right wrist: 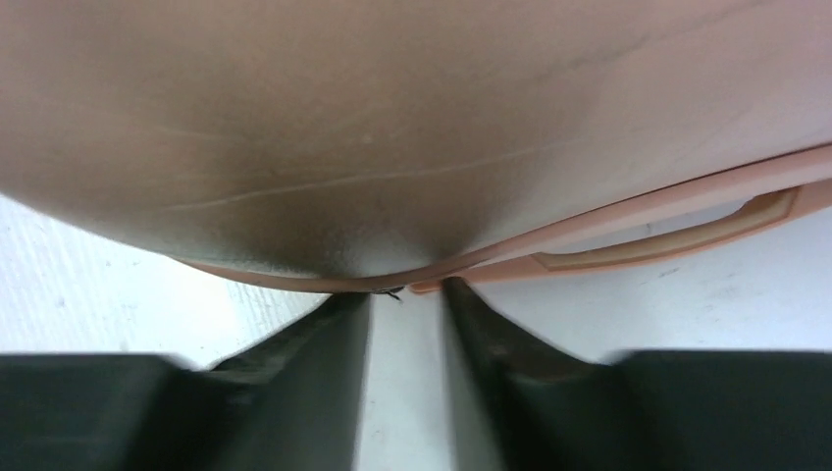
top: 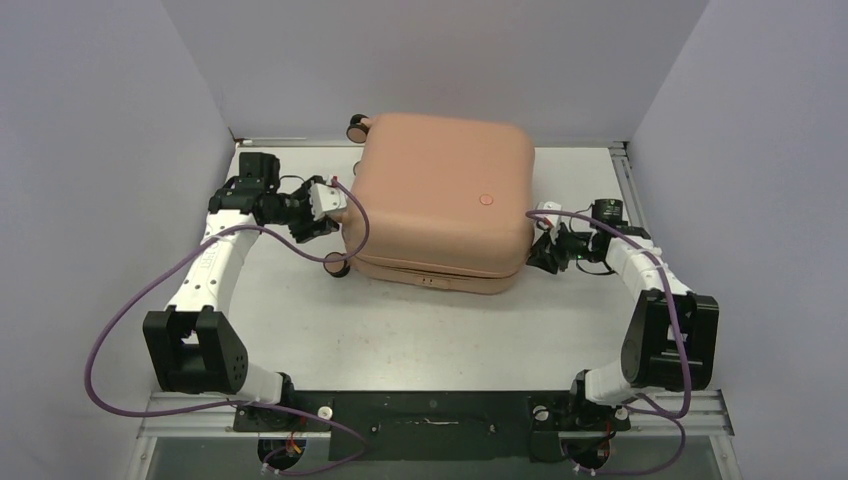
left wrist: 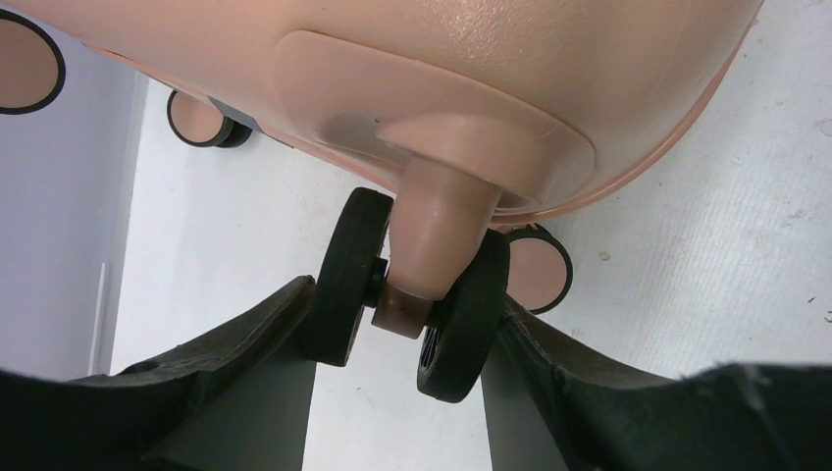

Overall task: Pack the luggage
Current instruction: Zip the luggage at the center of the board.

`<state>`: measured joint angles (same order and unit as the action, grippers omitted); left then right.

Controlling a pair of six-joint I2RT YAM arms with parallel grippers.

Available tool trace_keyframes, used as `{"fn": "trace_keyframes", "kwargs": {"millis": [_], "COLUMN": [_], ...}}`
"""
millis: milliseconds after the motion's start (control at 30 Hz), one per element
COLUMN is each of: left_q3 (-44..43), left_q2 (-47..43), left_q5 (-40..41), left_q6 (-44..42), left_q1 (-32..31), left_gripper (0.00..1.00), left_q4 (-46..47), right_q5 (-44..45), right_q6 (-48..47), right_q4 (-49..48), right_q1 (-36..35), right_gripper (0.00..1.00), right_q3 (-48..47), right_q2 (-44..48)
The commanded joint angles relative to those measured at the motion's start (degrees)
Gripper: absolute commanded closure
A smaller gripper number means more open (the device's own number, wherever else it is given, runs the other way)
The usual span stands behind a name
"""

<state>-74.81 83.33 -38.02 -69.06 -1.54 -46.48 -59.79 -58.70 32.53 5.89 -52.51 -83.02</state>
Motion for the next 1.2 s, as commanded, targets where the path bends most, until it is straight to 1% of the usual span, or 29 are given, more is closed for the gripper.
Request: {"fn": "trace_keyframes", "kwargs": {"millis": [0, 33, 67, 100, 200, 300, 400, 533, 700, 833, 1000, 1100, 1167], "left_q3": [-1.4, -1.2, -0.7, -0.2, 1.2, 3.7, 7.2, 10.0, 12.6, 14.8, 18.0, 17.8, 16.8], "left_q2": [-2.3, -2.3, -2.5, -2.6, -3.2, -4.2, -5.7, -6.9, -9.2, -10.6, -12.8, -13.5, -13.8], "left_q5": [-3.1, -2.8, -2.4, -2.0, 0.3, 2.9, 7.5, 11.0, 13.2, 16.4, 22.8, 22.4, 22.0], "left_q6": [7.9, 8.4, 9.1, 9.7, 12.6, 16.1, 20.9, 24.7, 31.4, 35.3, 39.5, 42.2, 42.6], "left_q1": [0.7, 0.7, 0.8, 0.8, 0.7, 0.6, -0.1, -0.7, -1.2, -3.2, -7.1, -7.2, -7.2], "left_gripper": [1.00, 1.00, 1.00, 1.00, 1.00, 1.00, 1.00, 1.00, 1.00, 1.00, 1.00, 1.00, 1.00], "left_q4": [9.5, 10.1, 10.9, 11.9, 15.5, 19.7, 25.3, 28.6, 33.6, 36.8, 41.5, 42.4, 41.5], "right_q5": [-3.0, -3.1, -2.9, -2.7, -2.4, -1.9, -0.6, 0.9, 4.5, 5.6, 4.7, 5.9, 7.3], "right_q6": [-5.0, -6.8, -8.2, -9.4, -12.3, -11.1, -9.2, -10.0, -12.2, -12.7, -19.2, -23.5, -24.4], "right_q4": [3.0, 5.3, 6.9, 8.1, 10.2, 7.9, 5.3, 6.4, 9.3, 10.2, 16.9, 19.6, 18.8], "right_q1": [-1.8, -1.8, -1.8, -1.8, -1.5, -1.5, -1.8, -2.2, -5.0, -7.5, -8.3, -8.2, -7.8], "right_gripper": [0.80, 0.88, 0.93, 0.95, 0.95, 0.95, 0.95, 0.95, 0.95, 0.95, 0.95, 0.95, 0.95], "right_q3": [-2.8, -3.0, -3.1, -3.0, -1.4, 1.9, 4.9, 6.8, 7.1, 7.6, 6.1, 6.6, 7.8], "right_q2": [-2.8, -3.0, -3.0, -2.8, -0.5, 4.4, 10.7, 14.9, 15.5, 17.0, 17.4, 16.7, 17.1]}}
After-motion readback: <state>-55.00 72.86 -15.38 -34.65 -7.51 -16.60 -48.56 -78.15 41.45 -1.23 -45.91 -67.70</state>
